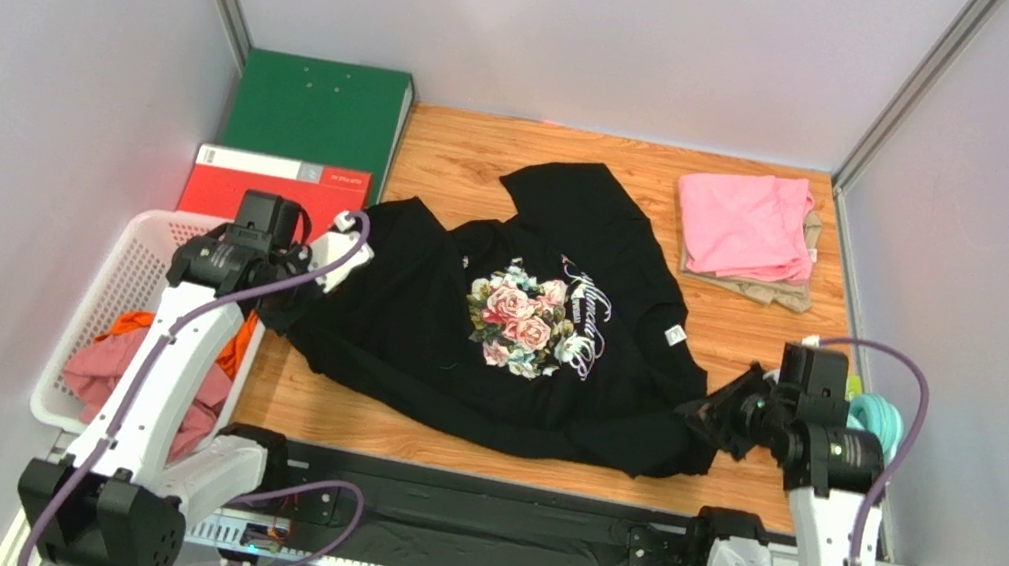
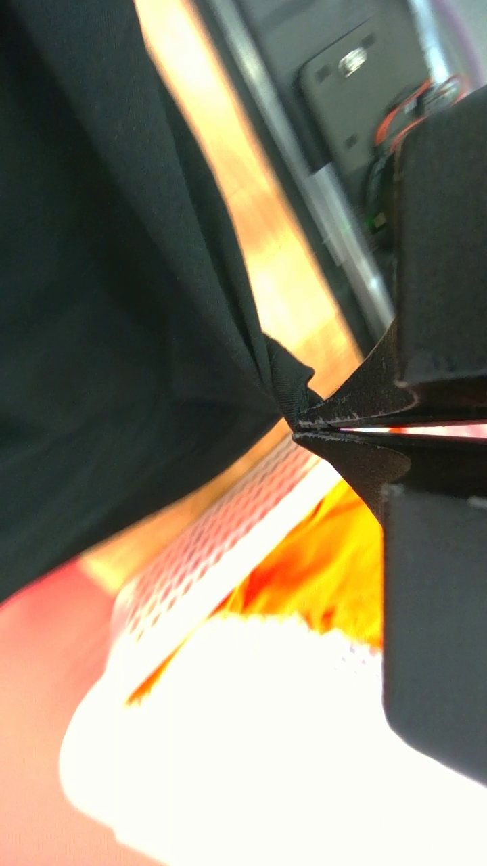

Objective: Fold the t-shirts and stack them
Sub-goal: Fold the flattened tshirt in 1/3 of the way

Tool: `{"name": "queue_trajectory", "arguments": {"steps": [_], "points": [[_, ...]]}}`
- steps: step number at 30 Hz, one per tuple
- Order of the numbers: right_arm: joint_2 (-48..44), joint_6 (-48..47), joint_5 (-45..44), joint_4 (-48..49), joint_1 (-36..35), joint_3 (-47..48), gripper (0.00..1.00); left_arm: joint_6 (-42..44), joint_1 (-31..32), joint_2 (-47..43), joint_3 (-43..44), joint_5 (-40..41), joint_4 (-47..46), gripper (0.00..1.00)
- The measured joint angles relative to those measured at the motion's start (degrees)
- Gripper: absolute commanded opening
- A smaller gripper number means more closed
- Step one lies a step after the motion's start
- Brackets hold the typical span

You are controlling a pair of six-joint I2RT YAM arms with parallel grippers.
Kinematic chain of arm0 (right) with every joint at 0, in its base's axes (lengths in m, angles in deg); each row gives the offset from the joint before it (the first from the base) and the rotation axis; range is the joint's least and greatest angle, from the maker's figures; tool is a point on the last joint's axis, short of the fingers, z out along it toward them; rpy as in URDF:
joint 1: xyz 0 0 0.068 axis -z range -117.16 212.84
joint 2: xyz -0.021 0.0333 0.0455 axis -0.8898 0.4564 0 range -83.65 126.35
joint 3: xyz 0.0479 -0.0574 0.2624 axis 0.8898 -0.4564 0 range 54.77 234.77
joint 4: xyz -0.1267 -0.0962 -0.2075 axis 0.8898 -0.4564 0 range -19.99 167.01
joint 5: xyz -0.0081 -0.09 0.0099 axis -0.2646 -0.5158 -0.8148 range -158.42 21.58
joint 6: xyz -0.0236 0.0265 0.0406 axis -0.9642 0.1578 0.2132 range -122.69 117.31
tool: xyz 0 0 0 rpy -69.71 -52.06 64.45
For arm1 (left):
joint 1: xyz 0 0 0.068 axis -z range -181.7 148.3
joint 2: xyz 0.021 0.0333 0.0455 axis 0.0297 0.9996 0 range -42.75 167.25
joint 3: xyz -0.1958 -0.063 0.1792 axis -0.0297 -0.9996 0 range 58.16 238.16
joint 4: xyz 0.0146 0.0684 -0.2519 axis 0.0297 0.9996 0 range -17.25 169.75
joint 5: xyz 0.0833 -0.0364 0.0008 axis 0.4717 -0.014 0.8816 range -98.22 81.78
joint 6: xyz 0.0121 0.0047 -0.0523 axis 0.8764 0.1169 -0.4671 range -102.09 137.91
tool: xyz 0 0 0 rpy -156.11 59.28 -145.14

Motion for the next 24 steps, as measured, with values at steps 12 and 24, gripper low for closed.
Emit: {"name": "queue_trajectory", "arguments": {"steps": [12,24], "points": [[29.6,3.0,-3.5,26.6,0.0,6.0,0.0,-2.9,-0.5,16.2,0.8,7.5,-15.6,0.0],[45.2,2.2,-4.5,34.1,0.0,9.8,0.38,-5.7,-1.0,24.7,1.2,10.3,-21.5,0.42]]}}
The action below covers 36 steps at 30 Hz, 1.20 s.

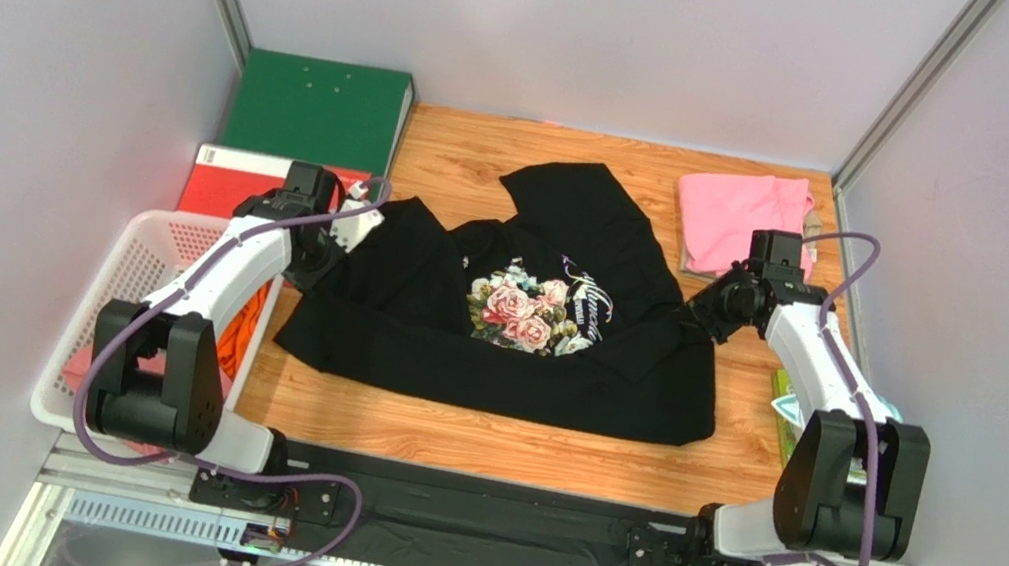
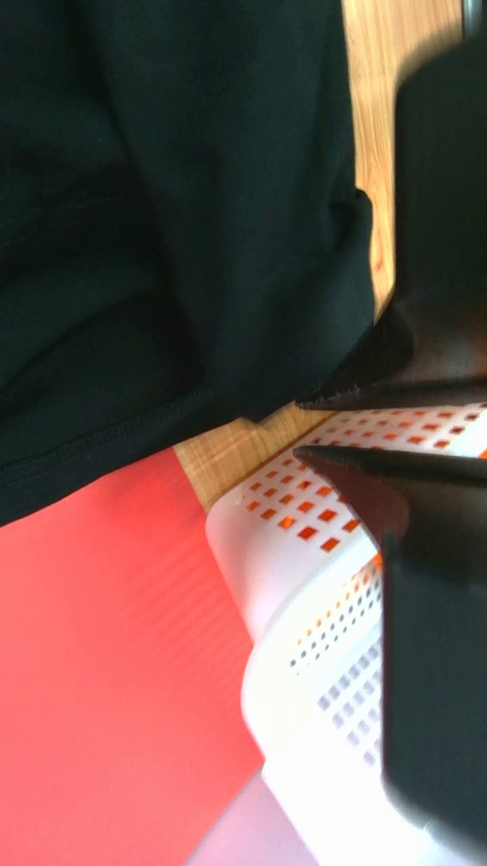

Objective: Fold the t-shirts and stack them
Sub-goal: Fold the flattened tshirt in 1/3 of the way

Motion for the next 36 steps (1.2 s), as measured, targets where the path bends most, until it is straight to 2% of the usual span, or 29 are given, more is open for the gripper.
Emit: {"name": "queue_trajectory", "arguments": {"steps": [3,5,6,9,11,16,21,26,36], "points": [[2.8,-1.1,0.2,0.6,0.0,0.7,0.45,-1.3,-0.1,0.4,0.0,0.1,0.0,0.49],[3.7,-1.9,-0.2,0.2,0.0,1.1,0.48,-1.8,-0.1,-0.8,0.0,-0.2,0.0,0.5],[3.7,-2.2,-0.3,-0.1,0.0,1.3,0.5,-2.0,-0.1,-1.8,0.0,-0.3,0.0,0.55],[3.4,-3.5,-2.1,-1.8,-0.9,4.1,0.66,-3.1,-0.1,-6.5,2.1,-0.5,1.0,0.62],[2.5,-4.2,-3.4,-2.6,-1.7,6.2,0.7,-3.7,-0.1,-9.7,4.8,-0.5,1.1,0.63],[-2.1,-6.2,-8.7,-5.2,-5.5,11.1,0.73,-5.9,-0.1,-15.3,11.1,-1.1,1.5,0.63],[-6.3,-7.9,-15.3,-7.3,-11.8,14.3,0.78,-7.5,-0.1,-18.4,12.3,-2.8,3.5,0.64],[-8.0,-8.6,-19.5,-9.2,-16.0,14.3,0.82,-8.3,-0.1,-19.4,12.2,-4.0,6.7,0.65],[-9.0,-8.0,-23.1,-9.8,-20.1,12.2,0.85,-10.0,-0.1,-27.8,13.8,-6.8,12.1,0.67]]}}
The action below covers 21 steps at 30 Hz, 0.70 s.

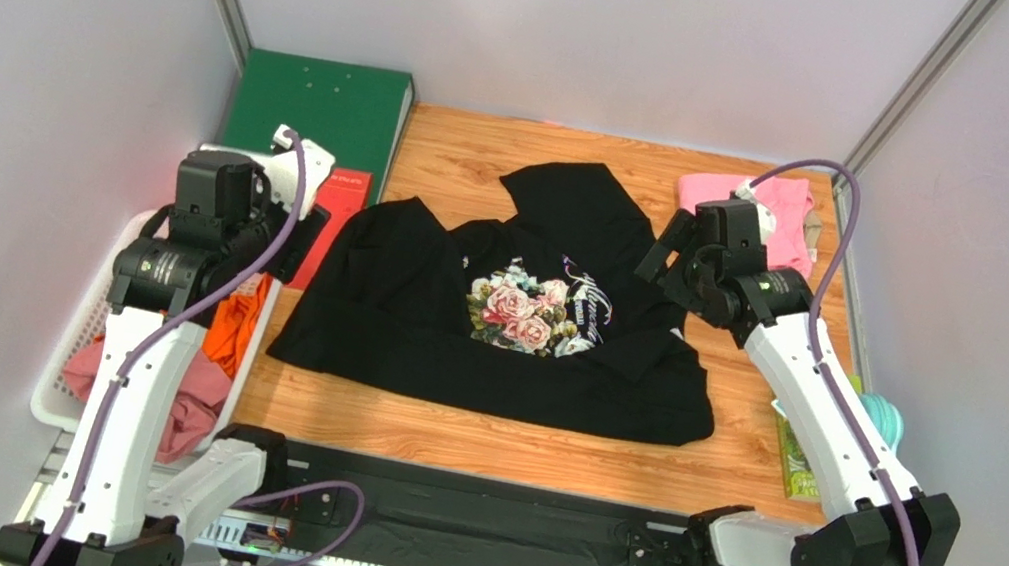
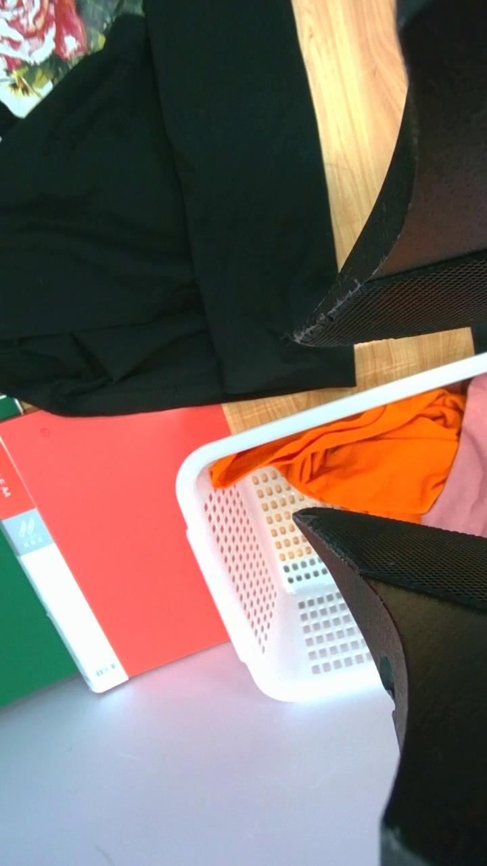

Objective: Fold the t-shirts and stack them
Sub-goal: Fold the flattened tshirt in 1/3 of the way

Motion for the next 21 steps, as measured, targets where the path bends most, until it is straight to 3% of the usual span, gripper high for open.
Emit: {"name": "queue_trajectory", "arguments": {"steps": [15,21], "points": [[-2.3,0.3,-3.2,-1.7,-1.7,-0.5,1.0,-1.1,0.0,-5.4,-0.4,0.2,3.1,0.75],[-2.3,0.4,-3.5,-1.7,-1.7,-0.5,1.0,-1.3,0.0,-6.4,-0.9,0.3,3.3,0.77]]}}
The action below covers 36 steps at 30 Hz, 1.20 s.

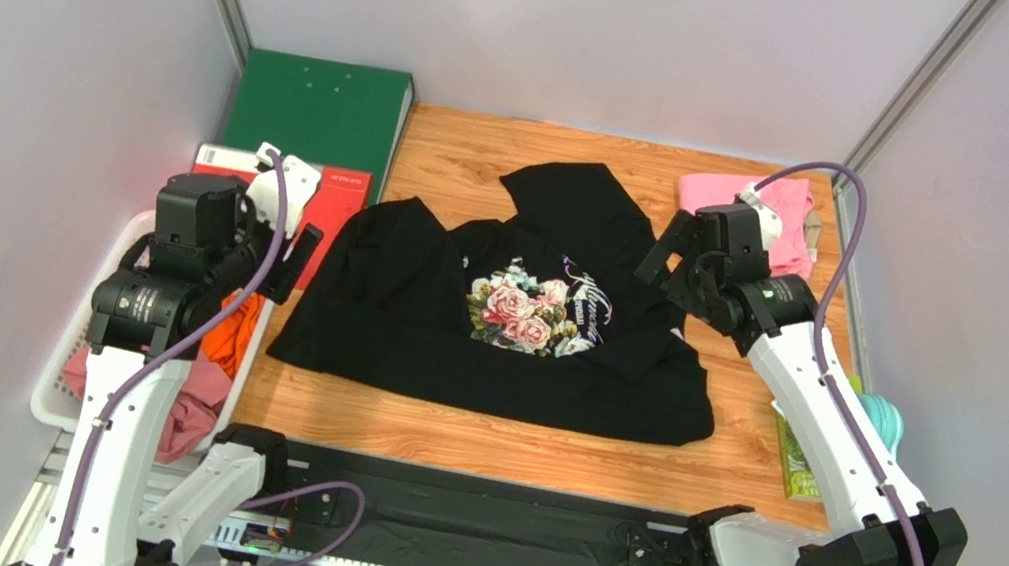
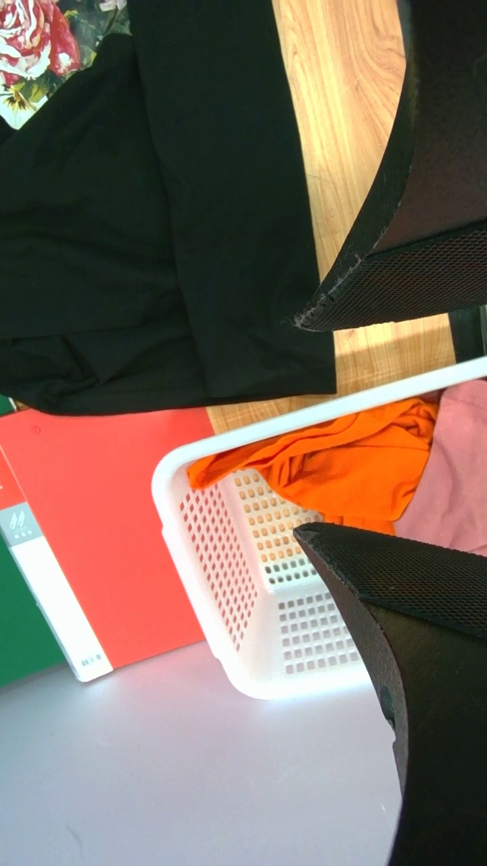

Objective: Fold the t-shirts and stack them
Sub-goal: Fold the flattened tshirt in 1/3 of the way

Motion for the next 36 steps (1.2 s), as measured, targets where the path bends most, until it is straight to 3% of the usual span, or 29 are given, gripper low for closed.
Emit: {"name": "queue_trajectory", "arguments": {"steps": [11,18,21,25,30,36], "points": [[-3.8,0.6,-0.1,-0.2,0.0,-1.7,1.0,-3.2,0.0,3.0,0.7,2.7,-1.3,0.8],[-8.5,1.0,0.9,0.1,-1.3,-3.2,1.0,-7.3,-0.4,20.2,19.0,5.7,-1.3,0.8],[-9.3,1.1,1.2,0.0,-3.3,-3.9,1.0,-9.2,-1.1,25.9,22.8,6.2,-1.2,0.8],[-9.4,1.1,1.6,0.0,-5.7,-4.1,1.0,-11.1,-1.8,28.0,21.6,5.7,-0.1,0.8],[-9.4,1.1,1.9,0.1,-6.7,-4.3,1.0,-11.3,-2.3,23.9,14.4,5.5,0.0,0.81],[-8.5,1.1,2.1,0.2,-7.9,-4.1,1.0,-10.7,-7.9,20.6,10.1,3.9,1.0,0.81]]}}
